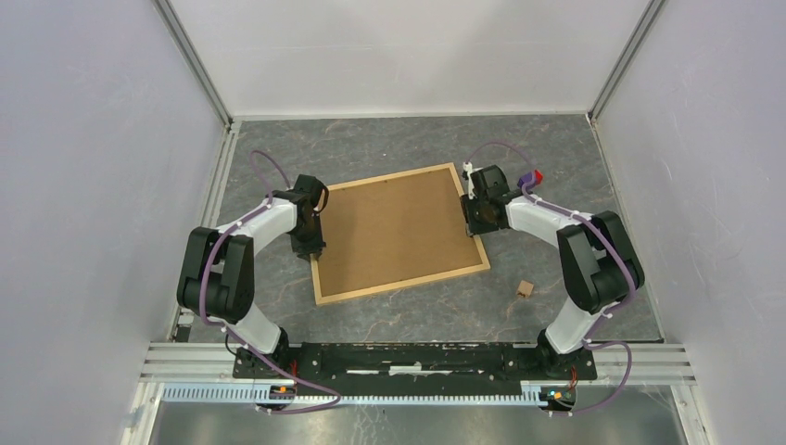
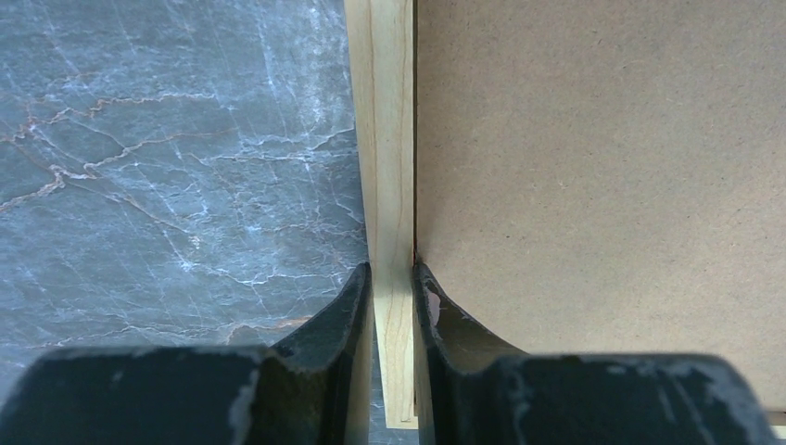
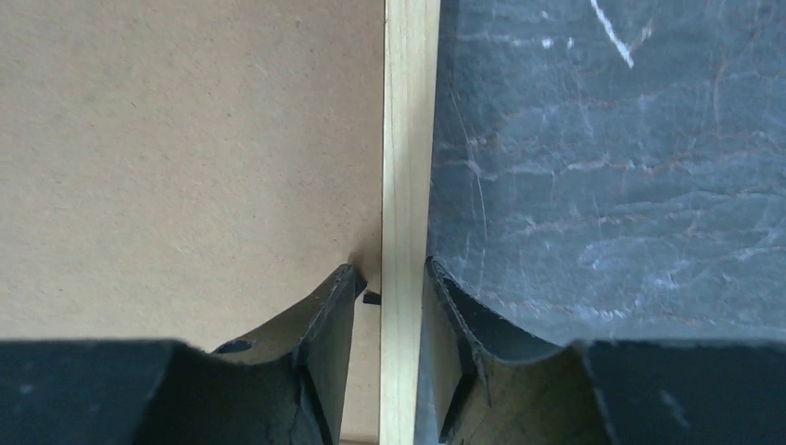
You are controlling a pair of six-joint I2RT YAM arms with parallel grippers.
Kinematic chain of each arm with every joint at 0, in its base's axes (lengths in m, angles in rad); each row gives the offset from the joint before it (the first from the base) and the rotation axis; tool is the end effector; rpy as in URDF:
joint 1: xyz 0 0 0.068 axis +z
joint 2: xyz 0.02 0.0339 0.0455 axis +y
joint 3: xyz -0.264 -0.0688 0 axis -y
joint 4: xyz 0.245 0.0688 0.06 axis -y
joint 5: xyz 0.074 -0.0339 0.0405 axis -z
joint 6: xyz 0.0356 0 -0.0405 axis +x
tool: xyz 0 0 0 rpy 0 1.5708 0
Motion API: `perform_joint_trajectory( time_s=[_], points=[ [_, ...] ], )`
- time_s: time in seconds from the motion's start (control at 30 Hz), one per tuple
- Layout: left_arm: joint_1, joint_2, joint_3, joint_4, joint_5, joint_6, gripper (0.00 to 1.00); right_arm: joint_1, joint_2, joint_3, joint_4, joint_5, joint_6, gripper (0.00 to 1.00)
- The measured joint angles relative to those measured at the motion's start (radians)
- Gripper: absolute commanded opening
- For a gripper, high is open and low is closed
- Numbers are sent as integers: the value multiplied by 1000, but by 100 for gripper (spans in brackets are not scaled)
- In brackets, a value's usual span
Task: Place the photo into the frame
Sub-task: Install the photo frame at the center of the board.
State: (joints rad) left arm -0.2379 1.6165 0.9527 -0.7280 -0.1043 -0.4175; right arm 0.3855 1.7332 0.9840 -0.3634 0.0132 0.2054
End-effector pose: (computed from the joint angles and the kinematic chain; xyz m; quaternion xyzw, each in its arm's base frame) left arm 0.2744 -0.0627 0.1659 -0.0938 0.9902 0.0204 0.1012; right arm 0.3073 0.1242 0.1528 -0.0861 0.9700 0.0600 0.2191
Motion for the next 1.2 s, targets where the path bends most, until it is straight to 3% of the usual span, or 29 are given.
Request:
perform_joint_trajectory(
  time_s=[0.2, 0.4, 0.57, 0.77, 1.0, 1.2],
  points=[
    [-3, 0, 0, -6, -16, 0, 2, 5, 5, -6, 77, -14, 32, 45],
    [-7, -2, 0, -7, -23, 0, 2, 14, 0, 53, -8, -19, 4, 52],
    [-9, -2, 0, -6, -24, 0, 2, 1, 53, 232, -184, -40, -37, 46],
    [-14, -2, 0, -4, -24, 0, 2, -47, 196, 497, -226, -50, -60, 39],
    [-15, -2, 0, -4, -24, 0, 2, -72, 346, 650, -257, -66, -80, 33],
    [-15, -2, 0, -4, -24, 0, 2, -74, 394, 672, -268, -65, -81, 32]
  ],
)
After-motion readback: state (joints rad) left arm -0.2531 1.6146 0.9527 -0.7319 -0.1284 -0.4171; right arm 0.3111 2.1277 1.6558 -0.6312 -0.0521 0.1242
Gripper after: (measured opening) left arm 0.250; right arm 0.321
